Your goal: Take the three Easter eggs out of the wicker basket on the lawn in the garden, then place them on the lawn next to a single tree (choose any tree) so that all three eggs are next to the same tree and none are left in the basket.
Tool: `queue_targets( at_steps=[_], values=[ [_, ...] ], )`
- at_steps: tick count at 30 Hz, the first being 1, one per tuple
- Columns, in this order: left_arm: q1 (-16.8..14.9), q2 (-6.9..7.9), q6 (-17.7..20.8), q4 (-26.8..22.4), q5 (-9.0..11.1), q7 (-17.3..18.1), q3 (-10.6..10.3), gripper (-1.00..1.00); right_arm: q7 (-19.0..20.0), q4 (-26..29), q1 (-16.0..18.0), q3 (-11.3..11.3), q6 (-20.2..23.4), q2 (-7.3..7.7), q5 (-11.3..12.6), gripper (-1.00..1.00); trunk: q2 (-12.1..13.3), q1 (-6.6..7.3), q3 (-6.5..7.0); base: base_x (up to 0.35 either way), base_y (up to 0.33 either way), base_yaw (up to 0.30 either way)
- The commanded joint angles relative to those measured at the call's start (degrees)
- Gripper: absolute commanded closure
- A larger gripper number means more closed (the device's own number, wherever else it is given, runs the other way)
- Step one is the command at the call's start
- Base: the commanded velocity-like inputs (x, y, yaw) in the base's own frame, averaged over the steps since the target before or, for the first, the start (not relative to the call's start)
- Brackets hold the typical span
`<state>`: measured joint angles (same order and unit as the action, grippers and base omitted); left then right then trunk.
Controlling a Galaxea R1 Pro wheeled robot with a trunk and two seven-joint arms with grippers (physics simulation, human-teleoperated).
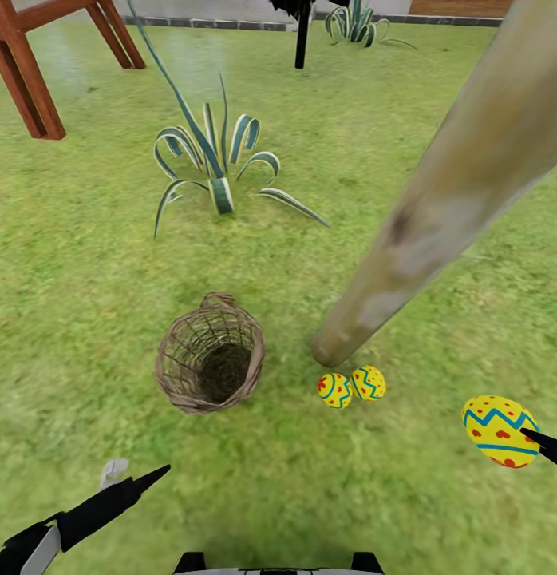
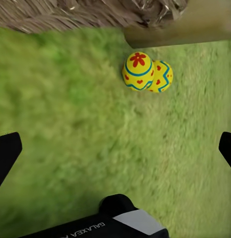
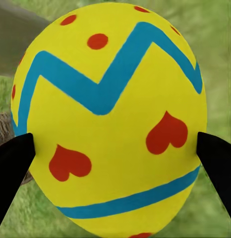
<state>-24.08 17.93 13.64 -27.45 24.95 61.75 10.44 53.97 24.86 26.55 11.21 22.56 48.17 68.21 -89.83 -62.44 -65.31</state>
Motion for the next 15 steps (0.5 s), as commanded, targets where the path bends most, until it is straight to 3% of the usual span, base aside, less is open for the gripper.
queue_targets(
  at_steps=[1,15],
  values=[
    [0.0,0.0,0.6,0.0,0.2,0.2,0.1,-1.0,0.1,-0.1,0.1,0.3,0.5,0.02,0.6,1.0,0.0,0.0,-0.03,0.0,-0.33,0.0],
    [0.0,0.0,0.6,0.0,0.2,0.3,0.1,-1.0,0.1,-0.1,0.1,0.3,0.5,0.05,0.6,1.0,0.0,0.0,-0.03,0.0,-0.33,0.0]
  ],
)
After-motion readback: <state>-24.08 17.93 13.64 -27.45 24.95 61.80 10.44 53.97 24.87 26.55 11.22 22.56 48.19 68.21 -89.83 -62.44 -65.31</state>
